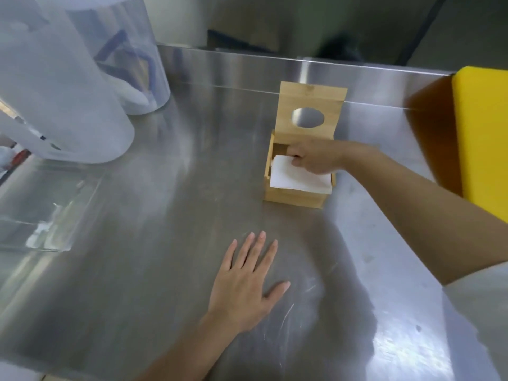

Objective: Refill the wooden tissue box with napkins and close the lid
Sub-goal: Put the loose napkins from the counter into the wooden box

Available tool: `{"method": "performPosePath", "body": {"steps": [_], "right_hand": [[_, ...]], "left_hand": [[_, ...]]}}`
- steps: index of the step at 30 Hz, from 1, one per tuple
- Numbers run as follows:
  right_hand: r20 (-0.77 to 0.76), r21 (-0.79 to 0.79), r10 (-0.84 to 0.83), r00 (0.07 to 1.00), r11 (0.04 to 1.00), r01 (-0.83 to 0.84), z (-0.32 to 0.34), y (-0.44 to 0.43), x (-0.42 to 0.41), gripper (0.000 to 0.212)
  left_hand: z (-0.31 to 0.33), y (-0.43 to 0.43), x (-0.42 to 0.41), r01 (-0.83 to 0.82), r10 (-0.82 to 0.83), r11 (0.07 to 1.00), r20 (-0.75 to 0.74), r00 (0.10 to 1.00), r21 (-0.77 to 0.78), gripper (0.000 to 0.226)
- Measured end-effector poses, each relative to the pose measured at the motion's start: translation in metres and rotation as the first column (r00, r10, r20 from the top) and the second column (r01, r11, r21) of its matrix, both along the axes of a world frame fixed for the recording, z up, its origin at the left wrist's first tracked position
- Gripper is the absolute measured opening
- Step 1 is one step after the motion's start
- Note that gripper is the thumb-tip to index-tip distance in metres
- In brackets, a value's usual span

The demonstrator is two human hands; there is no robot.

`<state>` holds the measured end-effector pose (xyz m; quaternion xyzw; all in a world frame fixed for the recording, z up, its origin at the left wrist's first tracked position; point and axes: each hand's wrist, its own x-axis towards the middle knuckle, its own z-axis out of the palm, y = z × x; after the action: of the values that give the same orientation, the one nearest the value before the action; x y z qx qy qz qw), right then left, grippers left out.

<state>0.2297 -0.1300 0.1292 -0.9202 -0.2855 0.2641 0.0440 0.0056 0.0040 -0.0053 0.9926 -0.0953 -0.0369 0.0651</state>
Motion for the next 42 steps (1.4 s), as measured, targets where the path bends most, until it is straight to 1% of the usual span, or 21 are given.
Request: {"method": "performPosePath", "body": {"steps": [2, 4, 8, 13, 16, 20, 27, 29, 33, 38, 39, 42], "right_hand": [[0.024, -0.085, 0.027, 0.999, 0.996, -0.024, -0.009, 0.005, 0.004, 0.031], [0.037, -0.112, 0.029, 0.999, 0.993, -0.025, -0.019, 0.007, 0.009, 0.035], [0.015, -0.127, -0.027, 1.000, 0.992, 0.029, -0.029, 0.006, 0.011, 0.022], [0.004, -0.098, -0.037, 0.999, 0.994, 0.037, -0.034, 0.010, 0.014, 0.020], [0.008, -0.075, -0.051, 0.999, 0.996, 0.051, -0.039, 0.011, 0.017, 0.031], [0.025, -0.049, -0.060, 0.998, 0.997, 0.061, -0.045, 0.011, 0.019, 0.016], [0.130, -0.099, -0.038, 0.991, 0.994, 0.051, -0.048, 0.013, 0.018, 0.013], [0.143, -0.109, -0.024, 0.989, 0.993, 0.040, -0.048, 0.012, 0.016, 0.016], [0.112, -0.088, -0.020, 0.993, 0.996, 0.030, -0.045, 0.012, 0.013, 0.024], [0.102, -0.043, -0.029, 0.994, 0.999, 0.034, -0.030, 0.007, 0.010, 0.021], [0.114, -0.036, -0.028, 0.993, 0.999, 0.032, -0.027, 0.003, 0.009, 0.021], [0.196, -0.004, -0.032, 0.980, 0.999, 0.034, -0.012, -0.007, 0.004, 0.019]], "left_hand": [[0.000, 0.000, 0.000, 0.001, -0.001, 1.000, -0.002, 1.000, -0.016, 0.070], [0.001, 0.000, 0.000, 0.001, -0.002, 0.999, -0.006, 1.000, -0.032, 0.070], [0.002, 0.000, 0.000, -0.009, 0.008, 0.998, -0.011, 1.000, -0.067, 0.070], [0.001, 0.001, 0.000, -0.009, 0.008, 0.997, -0.019, 1.000, -0.076, 0.070], [0.001, 0.001, 0.000, -0.007, 0.006, 0.997, -0.018, 1.000, -0.080, 0.070], [0.002, 0.000, 0.000, -0.007, 0.006, 0.997, -0.017, 1.000, -0.078, 0.069], [0.002, 0.001, 0.000, -0.001, 0.001, 0.997, 0.003, 1.000, -0.080, 0.069], [0.000, 0.001, 0.000, 0.001, 0.000, 0.997, 0.015, 1.000, -0.079, 0.069], [0.000, 0.001, 0.000, 0.002, -0.001, 0.997, 0.017, 1.000, -0.075, 0.069], [-0.003, 0.002, -0.001, 0.009, -0.005, 0.998, 0.072, 0.997, -0.057, 0.069], [-0.003, 0.003, -0.001, 0.007, -0.003, 0.999, 0.089, 0.996, -0.046, 0.070], [-0.009, 0.001, -0.003, 0.003, 0.007, 0.997, 0.120, 0.993, -0.079, 0.073]]}}
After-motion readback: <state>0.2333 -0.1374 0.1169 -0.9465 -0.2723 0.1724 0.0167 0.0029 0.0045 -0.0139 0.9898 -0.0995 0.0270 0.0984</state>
